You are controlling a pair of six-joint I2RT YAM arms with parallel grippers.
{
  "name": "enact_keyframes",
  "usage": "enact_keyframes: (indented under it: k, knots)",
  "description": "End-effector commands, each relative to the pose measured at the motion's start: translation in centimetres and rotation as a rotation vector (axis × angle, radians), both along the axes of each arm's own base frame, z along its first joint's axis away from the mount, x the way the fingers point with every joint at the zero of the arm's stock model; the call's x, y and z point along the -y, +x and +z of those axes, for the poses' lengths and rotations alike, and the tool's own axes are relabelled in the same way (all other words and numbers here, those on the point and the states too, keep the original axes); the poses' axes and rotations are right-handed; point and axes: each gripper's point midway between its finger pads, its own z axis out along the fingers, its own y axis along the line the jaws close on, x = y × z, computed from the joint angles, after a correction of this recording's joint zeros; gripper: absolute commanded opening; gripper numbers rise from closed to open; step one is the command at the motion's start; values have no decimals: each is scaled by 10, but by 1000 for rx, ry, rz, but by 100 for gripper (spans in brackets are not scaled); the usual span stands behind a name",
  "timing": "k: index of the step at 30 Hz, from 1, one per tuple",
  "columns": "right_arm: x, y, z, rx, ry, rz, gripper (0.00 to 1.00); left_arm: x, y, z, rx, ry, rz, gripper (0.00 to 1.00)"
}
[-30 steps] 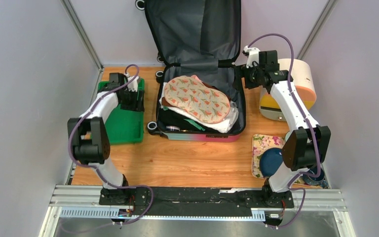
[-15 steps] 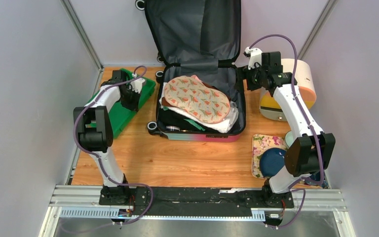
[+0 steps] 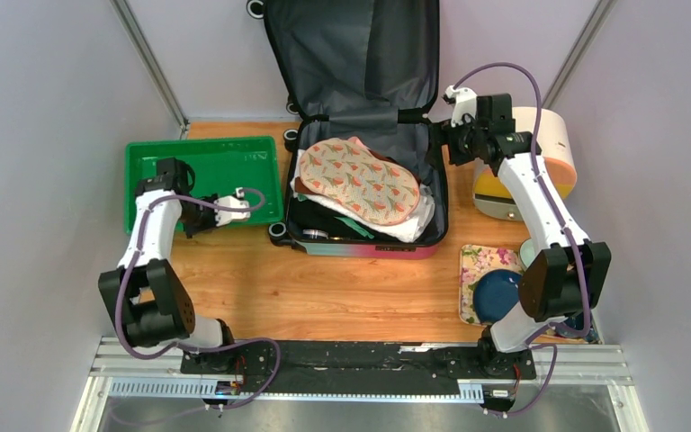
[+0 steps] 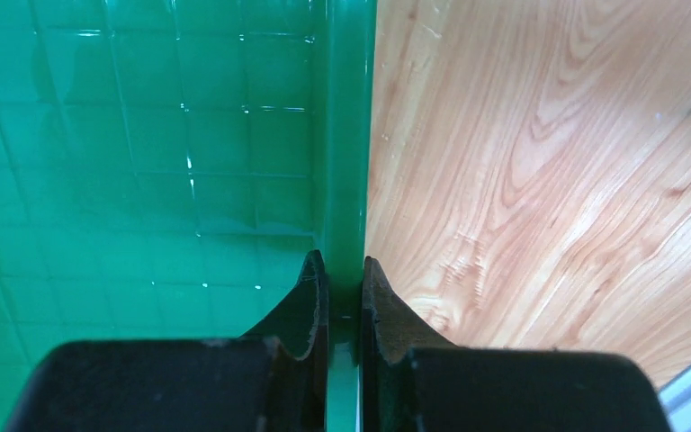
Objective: Open, take out, and arrange the luggage
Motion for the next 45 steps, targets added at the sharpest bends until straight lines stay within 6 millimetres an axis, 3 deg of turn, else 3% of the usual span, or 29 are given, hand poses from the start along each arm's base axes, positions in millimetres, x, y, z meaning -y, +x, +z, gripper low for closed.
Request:
enact_keyframes:
  k: [1, 5, 7, 8, 10, 14, 17, 18, 19, 20, 22, 24, 26, 29, 30, 31, 32, 33, 34, 35, 37, 42, 45]
  knots:
    - [-12, 5, 10, 30, 28, 30, 81, -4, 22, 10, 91, -44, -280, 0]
    - [-15, 2, 7, 12, 21, 37, 81, 2, 43, 0, 103, -140, -286, 0]
    - [-15, 0, 6, 11, 16, 38, 81, 7, 61, 10, 137, -195, -267, 0]
    - [-14, -1, 5, 9, 13, 39, 81, 8, 64, 2, 106, -217, -264, 0]
    - [-14, -5, 3, 9, 10, 39, 81, 9, 64, -3, 86, -225, -287, 0]
    - [-15, -12, 6, 14, 8, 57, 81, 7, 52, -34, 30, -209, -313, 0]
    - [-16, -17, 11, 19, 8, 78, 81, 4, 44, -52, 10, -185, -300, 16]
    - [-17, -18, 11, 17, 5, 86, 82, 0, 51, -54, 34, -171, -257, 35]
    - [-19, -21, 14, 19, 7, 96, 82, -1, 50, -60, 34, -176, -220, 45]
    - [-19, -25, 15, 14, 5, 102, 82, -2, 55, -55, 68, -171, -196, 47]
    - [-20, -29, 18, 15, -4, 112, 82, -3, 70, -42, 135, -195, -115, 94]
    - [-21, -36, 23, -1, -1, 115, 81, 4, 78, -15, 190, -251, -55, 95]
    - [-22, -46, 24, -48, 24, 96, 81, 8, 95, 29, 286, -308, 7, 95]
    - [-27, -66, 23, -96, 84, 89, 81, 31, 108, 97, 361, -541, 156, 95]
    - [-28, -74, 28, -89, 100, 88, 81, 43, 105, 111, 328, -670, 259, 95]
    - [-29, -81, 17, -125, 113, 88, 81, 46, 106, 115, 321, -721, 325, 95]
    - [-31, -85, 15, -149, 140, 70, 80, 48, 115, 134, 380, -761, 362, 95]
    - [-32, -89, 10, -176, 156, 58, 80, 59, 117, 135, 320, -818, 492, 94]
    - [-34, -95, 3, -204, 176, 55, 80, 67, 120, 145, 308, -849, 506, 92]
    - [-37, -96, 2, -228, 219, 24, 80, 77, 121, 139, 240, -876, 531, 92]
    - [-43, -101, -1, -249, 267, 27, 80, 111, 123, 149, 120, -985, 552, 92]
    - [-52, -100, -21, -301, 344, -14, 79, 170, 145, 137, -27, -1084, 614, 93]
    - [-57, -94, -27, -303, 369, -8, 78, 189, 154, 121, -50, -1049, 608, 93]
